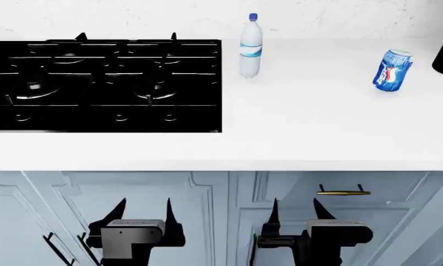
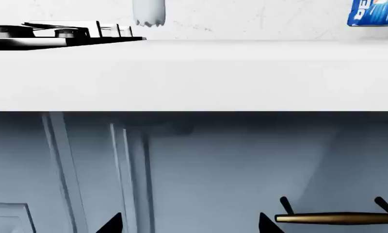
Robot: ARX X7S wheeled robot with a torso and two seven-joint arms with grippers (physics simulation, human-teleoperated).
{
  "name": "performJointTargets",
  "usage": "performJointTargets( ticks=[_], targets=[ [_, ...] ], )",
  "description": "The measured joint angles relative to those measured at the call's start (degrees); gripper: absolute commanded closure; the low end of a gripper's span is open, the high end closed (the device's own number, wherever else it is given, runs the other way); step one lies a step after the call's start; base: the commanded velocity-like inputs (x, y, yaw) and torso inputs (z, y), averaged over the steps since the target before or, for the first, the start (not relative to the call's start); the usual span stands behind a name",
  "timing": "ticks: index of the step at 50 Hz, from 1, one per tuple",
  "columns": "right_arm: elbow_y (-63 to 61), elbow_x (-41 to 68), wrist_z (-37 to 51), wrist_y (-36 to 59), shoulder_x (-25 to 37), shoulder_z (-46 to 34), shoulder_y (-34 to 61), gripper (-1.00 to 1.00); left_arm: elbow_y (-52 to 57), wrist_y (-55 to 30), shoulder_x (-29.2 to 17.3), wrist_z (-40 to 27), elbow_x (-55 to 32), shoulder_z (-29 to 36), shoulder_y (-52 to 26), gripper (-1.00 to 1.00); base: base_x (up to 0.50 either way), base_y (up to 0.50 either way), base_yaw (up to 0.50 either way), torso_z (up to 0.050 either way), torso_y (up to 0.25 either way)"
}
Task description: Move the drinks to the dining counter.
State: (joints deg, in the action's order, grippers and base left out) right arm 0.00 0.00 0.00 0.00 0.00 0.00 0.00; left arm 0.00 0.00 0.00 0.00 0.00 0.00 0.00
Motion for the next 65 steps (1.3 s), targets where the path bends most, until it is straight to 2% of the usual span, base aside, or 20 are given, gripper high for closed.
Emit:
performJointTargets(
  ticks=[14,19,27,34,37,41,45,49,52,56,65],
  targets=[
    [-0.14,0.12,2.37,0.01,1.58,-2.86,0.26,-1.0,-0.37,-0.47,-1.68,-2.0,-0.4,2.46,-0.16,-1.0,0.0,0.0,0.0,0.0,0.0],
    [-6.9,-0.26,3.0,6.45,2.92,-3.56,-0.19,-1.0,2.43,-2.28,-2.76,-2.52,0.28,3.78,0.1,-1.0,0.0,0.0,0.0,0.0,0.0],
    [-26.62,-1.26,2.75,27.91,6.7,-2.07,1.6,-1.0,19.71,-17.64,-6.63,-0.87,-1.08,2.91,-2.74,-1.0,0.0,0.0,0.0,0.0,0.0],
    [-42.45,0.82,0.43,49.24,11.14,2.26,9.63,-1.0,35.3,-39.97,-11.74,2.5,-3.63,-0.47,-13.09,-1.0,0.0,0.0,0.0,0.0,0.0],
    [-46.94,8.26,3.33,59.18,14.94,6.06,16.08,-1.0,39.73,-48.86,-12.73,4.17,-5.41,-3.54,-19.68,-1.0,0.0,0.0,0.0,0.0,0.0],
    [-47.51,25.29,15.38,68.95,22.27,10.95,26.71,-1.0,43.83,-59.88,-13.47,6.64,-8.2,-8.45,-30.44,-1.0,0.0,0.0,0.0,0.0,0.0],
    [-46.07,47.89,33.64,71.88,30.5,11.43,38.01,-1.0,46.43,-69.71,-14.98,6.56,-12.59,-12.16,-41.06,-1.0,0.0,0.0,0.0,0.0,0.0],
    [-45.53,71.18,49.18,71.86,37.67,9.51,47.81,-1.0,47.59,-76.36,-17.44,0.63,-23.64,-16.08,-48.95,-1.0,0.0,0.0,0.0,0.0,0.0],
    [-45.58,84.17,57.57,71.47,41.93,8.73,52.86,-1.0,48.24,-79.63,-18.84,-3.64,-30.91,-18.25,-52.77,-1.0,0.25,-0.07,0.0,0.0,0.0],
    [-45.99,96.37,65.26,71.12,45.9,8.29,57.31,-1.0,48.65,-81.84,-20.34,-7.7,-37.5,-19.57,-55.91,-1.0,0.46,-0.16,0.0,0.0,0.0],
    [-46.81,109.92,73.78,71.63,50.04,7.24,61.51,-1.0,48.4,-82.43,-22.53,-12.33,-44.81,-19.6,-58.59,-1.0,0.23,-0.18,0.0,0.0,0.0]
  ],
)
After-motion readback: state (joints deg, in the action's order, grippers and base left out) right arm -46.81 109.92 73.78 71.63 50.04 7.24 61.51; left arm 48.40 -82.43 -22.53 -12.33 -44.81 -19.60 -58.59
